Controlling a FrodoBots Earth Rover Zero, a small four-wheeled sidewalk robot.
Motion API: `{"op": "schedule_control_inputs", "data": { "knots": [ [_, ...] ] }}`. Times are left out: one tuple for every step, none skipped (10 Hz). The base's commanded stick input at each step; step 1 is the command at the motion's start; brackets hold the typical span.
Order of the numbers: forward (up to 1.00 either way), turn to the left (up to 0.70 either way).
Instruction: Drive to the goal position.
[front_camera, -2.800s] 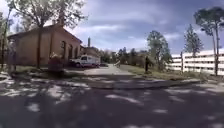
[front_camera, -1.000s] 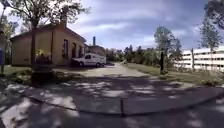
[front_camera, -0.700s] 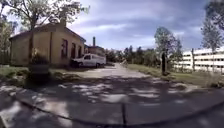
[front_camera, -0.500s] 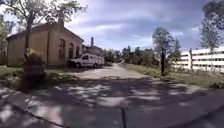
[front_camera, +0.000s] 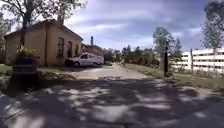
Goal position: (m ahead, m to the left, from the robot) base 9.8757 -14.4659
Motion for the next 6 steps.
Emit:
{"op": "schedule_control_inputs", "data": {
  "knots": [
    [0.70, 0.06],
    [0.70, 0.06],
    [0.70, 0.06],
    [0.70, 0.06],
    [0.70, 0.06],
    [0.70, 0.06]
  ]
}}
